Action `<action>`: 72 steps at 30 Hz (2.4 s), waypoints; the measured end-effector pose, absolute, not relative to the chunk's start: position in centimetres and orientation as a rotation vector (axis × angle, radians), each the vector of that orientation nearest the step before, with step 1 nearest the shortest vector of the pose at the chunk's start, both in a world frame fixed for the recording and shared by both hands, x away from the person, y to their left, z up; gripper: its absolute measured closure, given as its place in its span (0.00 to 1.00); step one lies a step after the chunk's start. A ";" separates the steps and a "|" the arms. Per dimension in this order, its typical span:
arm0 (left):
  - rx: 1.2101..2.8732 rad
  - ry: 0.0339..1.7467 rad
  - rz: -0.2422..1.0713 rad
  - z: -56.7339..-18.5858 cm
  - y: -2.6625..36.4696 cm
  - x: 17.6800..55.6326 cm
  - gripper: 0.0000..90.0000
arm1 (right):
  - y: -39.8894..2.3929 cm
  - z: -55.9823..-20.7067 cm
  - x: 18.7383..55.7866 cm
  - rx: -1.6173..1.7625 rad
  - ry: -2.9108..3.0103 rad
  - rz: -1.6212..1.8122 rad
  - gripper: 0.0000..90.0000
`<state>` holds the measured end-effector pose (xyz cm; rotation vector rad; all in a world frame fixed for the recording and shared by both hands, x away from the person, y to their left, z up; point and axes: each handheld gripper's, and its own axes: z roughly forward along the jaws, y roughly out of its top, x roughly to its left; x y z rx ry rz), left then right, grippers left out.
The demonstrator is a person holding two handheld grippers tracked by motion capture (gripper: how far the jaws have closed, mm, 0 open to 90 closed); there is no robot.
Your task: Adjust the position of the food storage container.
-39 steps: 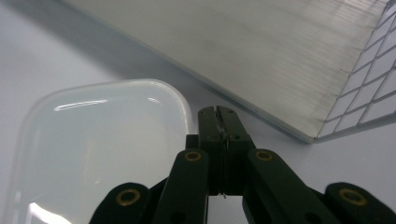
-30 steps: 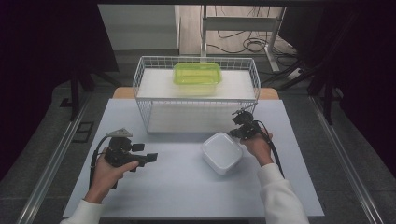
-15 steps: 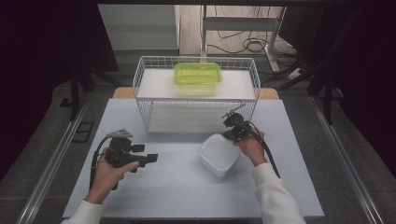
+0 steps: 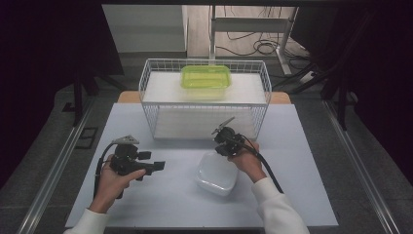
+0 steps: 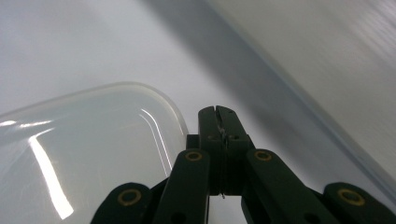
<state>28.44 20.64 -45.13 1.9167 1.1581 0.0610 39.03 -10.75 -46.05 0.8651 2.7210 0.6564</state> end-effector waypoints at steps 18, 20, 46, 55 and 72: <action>1.923 1.174 0.045 -45.7 20.8 28.7 0.23 | -9.0 -46.1 37.5 0.784 2.771 0.711 0.99; 1.921 1.173 0.044 -45.7 20.8 28.6 0.23 | -9.5 -45.7 37.4 0.782 2.754 0.731 0.99; 1.945 1.161 0.036 -45.9 19.9 28.8 0.23 | -18.6 -48.5 31.5 1.062 2.738 0.708 0.99; 1.947 1.163 0.043 -45.9 20.1 28.6 0.23 | -16.5 -48.2 31.5 1.026 2.742 0.699 0.99; 1.947 1.167 0.042 -46.1 20.0 28.6 0.22 | -14.9 -48.2 31.9 0.999 2.744 0.742 0.99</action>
